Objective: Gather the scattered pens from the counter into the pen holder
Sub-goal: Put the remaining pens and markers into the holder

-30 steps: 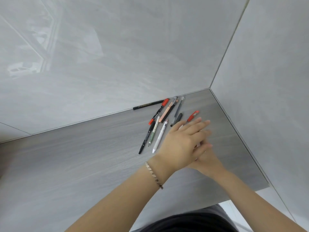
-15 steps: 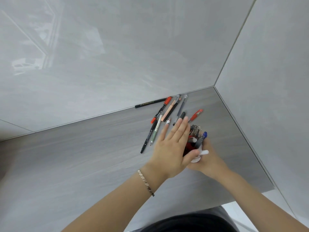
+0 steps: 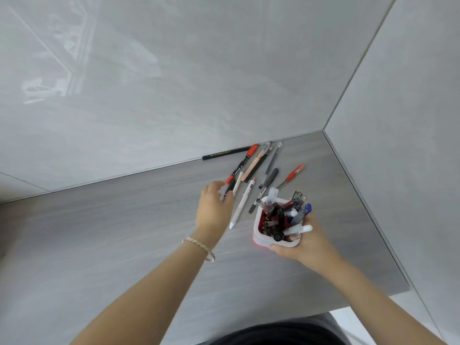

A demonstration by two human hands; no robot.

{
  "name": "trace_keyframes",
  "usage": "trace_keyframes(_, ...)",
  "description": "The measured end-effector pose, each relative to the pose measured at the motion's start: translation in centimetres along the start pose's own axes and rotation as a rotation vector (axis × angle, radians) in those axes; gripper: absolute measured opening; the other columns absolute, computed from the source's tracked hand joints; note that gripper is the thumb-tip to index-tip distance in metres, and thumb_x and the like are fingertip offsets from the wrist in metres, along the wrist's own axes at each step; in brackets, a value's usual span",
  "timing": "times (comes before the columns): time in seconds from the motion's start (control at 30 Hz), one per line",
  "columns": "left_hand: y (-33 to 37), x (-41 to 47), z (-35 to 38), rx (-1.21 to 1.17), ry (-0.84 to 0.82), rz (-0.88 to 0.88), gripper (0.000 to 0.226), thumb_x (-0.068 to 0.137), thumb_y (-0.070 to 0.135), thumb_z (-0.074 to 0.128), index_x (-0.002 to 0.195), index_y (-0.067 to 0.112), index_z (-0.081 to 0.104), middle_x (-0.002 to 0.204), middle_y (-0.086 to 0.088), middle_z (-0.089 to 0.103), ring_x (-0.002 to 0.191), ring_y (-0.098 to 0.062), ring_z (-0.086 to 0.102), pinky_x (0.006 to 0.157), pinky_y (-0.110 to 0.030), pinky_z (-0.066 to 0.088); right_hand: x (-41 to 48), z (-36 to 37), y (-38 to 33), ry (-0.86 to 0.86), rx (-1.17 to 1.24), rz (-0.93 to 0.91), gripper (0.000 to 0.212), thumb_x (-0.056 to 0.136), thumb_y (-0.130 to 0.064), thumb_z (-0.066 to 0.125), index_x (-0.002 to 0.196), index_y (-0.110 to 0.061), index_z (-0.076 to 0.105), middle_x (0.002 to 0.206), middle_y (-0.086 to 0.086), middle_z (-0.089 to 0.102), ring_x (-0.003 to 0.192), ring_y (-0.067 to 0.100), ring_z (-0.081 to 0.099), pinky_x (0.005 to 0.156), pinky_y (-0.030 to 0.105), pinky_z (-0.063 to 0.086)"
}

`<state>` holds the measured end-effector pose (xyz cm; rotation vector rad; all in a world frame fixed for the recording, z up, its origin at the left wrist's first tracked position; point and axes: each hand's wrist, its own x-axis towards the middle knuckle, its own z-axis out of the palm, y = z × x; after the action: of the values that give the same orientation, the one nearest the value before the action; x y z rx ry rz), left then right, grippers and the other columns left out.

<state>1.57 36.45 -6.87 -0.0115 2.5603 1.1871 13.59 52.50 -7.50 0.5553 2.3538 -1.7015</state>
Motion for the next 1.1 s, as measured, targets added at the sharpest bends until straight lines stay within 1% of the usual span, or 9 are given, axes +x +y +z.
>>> trace_keyframes(0.07, -0.9, 2.4, 0.2, 0.218, -0.035, -0.115, 0.044, 0.086, 0.037, 0.054, 0.122, 0.014, 0.044, 0.126, -0.007, 0.051, 0.11, -0.024, 0.053, 0.089, -0.041, 0.05, -0.2, -0.2, -0.2, -0.004, -0.005, -0.003, 0.073, 0.053, -0.028, 0.082, 0.116, -0.022, 0.047, 0.105, 0.003, 0.068, 0.095, 0.011, 0.067, 0.09, 0.041, 0.055)
trace_keyframes(0.17, -0.8, 4.2, 0.9, 0.439, -0.118, -0.105, 0.043, 0.083, 0.041, 0.056, 0.112, 0.01, 0.046, 0.113, -0.01, 0.057, 0.1, -0.03, 0.056, 0.081, -0.044, 0.052, -0.1, -0.2, -0.2, -0.018, 0.023, 0.033, 0.064, 0.064, -0.013, 0.081, 0.117, -0.015, 0.044, 0.103, 0.02, 0.065, 0.097, 0.031, 0.064, 0.085, 0.025, 0.056)
trace_keyframes(0.3, -0.7, 4.5, 1.7, 0.438, -0.191, -0.092, 0.032, 0.083, 0.028, 0.059, 0.107, 0.008, 0.05, 0.099, -0.011, 0.061, 0.088, -0.03, 0.059, 0.073, -0.037, 0.05, -0.3, -0.1, -0.9, 0.031, -0.001, -0.022, 0.057, 0.065, -0.001, 0.08, 0.096, -0.034, 0.045, 0.103, 0.016, 0.066, 0.088, 0.022, 0.064, 0.071, 0.004, 0.05)
trace_keyframes(0.5, -2.5, 2.3, 0.8, 0.558, -0.322, -0.013, 0.024, 0.092, 0.017, 0.043, 0.105, -0.003, 0.048, 0.101, -0.018, 0.053, 0.09, -0.033, 0.052, 0.075, -0.037, 0.041, -0.1, 0.2, -0.8, 0.034, 0.021, -0.031, 0.062, 0.064, 0.002, 0.08, 0.102, -0.032, 0.045, 0.104, 0.015, 0.066, 0.085, 0.019, 0.066, 0.068, 0.001, 0.047)
trace_keyframes(0.63, -2.5, 0.0, -1.6, 0.188, -0.296, -0.045, 0.01, 0.095, 0.014, 0.034, 0.088, 0.007, 0.038, 0.08, -0.005, 0.051, 0.063, -0.018, 0.047, 0.055, -0.025, 0.04, -0.1, 0.1, -1.0, 0.004, 0.048, -0.03, 0.061, 0.066, 0.009, 0.076, 0.103, -0.03, 0.047, 0.103, 0.022, 0.063, 0.086, 0.036, 0.06, 0.063, -0.002, 0.045)
trace_keyframes(0.73, 0.8, -2.1, -3.7, -0.346, -0.167, 0.076, 0.019, 0.096, 0.007, 0.034, 0.085, 0.021, 0.042, 0.081, -0.005, 0.061, 0.073, -0.019, 0.06, 0.073, -0.029, 0.053, -0.1, 0.1, -0.3, -0.003, 0.027, -0.007, 0.066, 0.065, -0.004, 0.082, 0.115, -0.026, 0.044, 0.098, 0.015, 0.065, 0.085, 0.025, 0.066, 0.067, -0.002, 0.045)
trace_keyframes(0.87, 4.9, -4.6, -4.3, -0.86, -0.106, 0.332, 0.029, 0.092, -0.001, 0.039, 0.094, 0.027, 0.049, 0.086, 0.003, 0.068, 0.097, -0.022, 0.066, 0.088, -0.031, 0.054, -0.6, 0.1, -1.0, 0.017, 0.069, -0.044, 0.064, 0.066, 0.006, 0.078, 0.095, -0.036, 0.04, 0.089, 0.009, 0.061, 0.081, 0.021, 0.063, 0.065, -0.005, 0.043)
trace_keyframes(1.0, 4.6, -6.3, -0.6, -0.815, -0.17, 0.305, 0.019, 0.083, -0.003, 0.049, 0.089, 0.014, 0.056, 0.089, 0.006, 0.072, 0.101, -0.016, 0.064, 0.083, -0.027, 0.053, -0.6, 0.1, -0.8, -0.023, 0.072, -0.053, 0.067, 0.065, -0.009, 0.082, 0.113, -0.032, 0.042, 0.106, 0.003, 0.063, 0.1, 0.021, 0.063, 0.085, 0.012, 0.05)
trace_keyframes(1.1, 3.6, -6.8, 1.3, -0.65, -0.285, 0.22, 0.033, 0.08, -0.002, 0.053, 0.072, 0.03, 0.059, 0.084, 0.006, 0.071, 0.098, -0.006, 0.064, 0.086, -0.021, 0.049, -0.5, 0.2, -0.8, -0.027, 0.083, -0.072, 0.083, 0.056, -0.02, 0.083, 0.126, -0.018, 0.039, 0.114, -0.008, 0.063, 0.109, 0.004, 0.061, 0.095, 0.018, 0.048)
